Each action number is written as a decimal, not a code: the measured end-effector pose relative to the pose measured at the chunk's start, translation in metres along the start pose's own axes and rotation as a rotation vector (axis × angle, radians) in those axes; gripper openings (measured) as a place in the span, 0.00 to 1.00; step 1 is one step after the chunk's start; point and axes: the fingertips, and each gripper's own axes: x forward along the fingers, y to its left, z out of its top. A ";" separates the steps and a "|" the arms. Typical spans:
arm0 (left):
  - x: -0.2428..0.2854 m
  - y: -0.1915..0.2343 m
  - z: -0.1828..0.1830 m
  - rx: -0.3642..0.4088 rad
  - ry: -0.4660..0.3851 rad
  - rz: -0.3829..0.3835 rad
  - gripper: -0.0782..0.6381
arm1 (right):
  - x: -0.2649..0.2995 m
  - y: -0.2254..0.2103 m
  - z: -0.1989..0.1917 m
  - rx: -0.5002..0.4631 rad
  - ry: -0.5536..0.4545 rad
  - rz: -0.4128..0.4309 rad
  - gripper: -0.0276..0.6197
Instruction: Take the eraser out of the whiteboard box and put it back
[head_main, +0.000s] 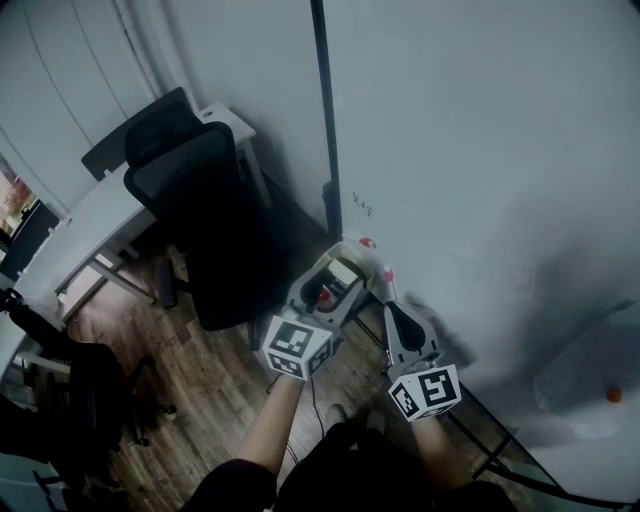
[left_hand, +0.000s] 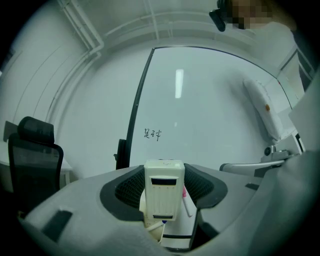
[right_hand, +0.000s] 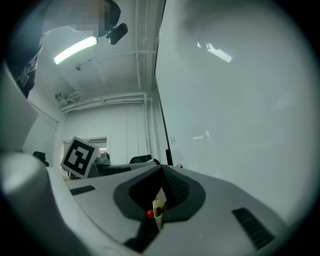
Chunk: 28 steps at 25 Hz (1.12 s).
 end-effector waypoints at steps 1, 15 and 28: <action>-0.002 -0.002 0.003 0.005 -0.008 0.002 0.44 | 0.000 0.000 0.001 0.000 -0.003 0.002 0.05; -0.059 -0.042 0.064 0.084 -0.139 0.091 0.44 | -0.015 0.016 0.045 -0.017 -0.094 0.071 0.05; -0.077 -0.044 0.063 0.093 -0.162 0.158 0.44 | -0.020 0.022 0.041 0.014 -0.101 0.103 0.05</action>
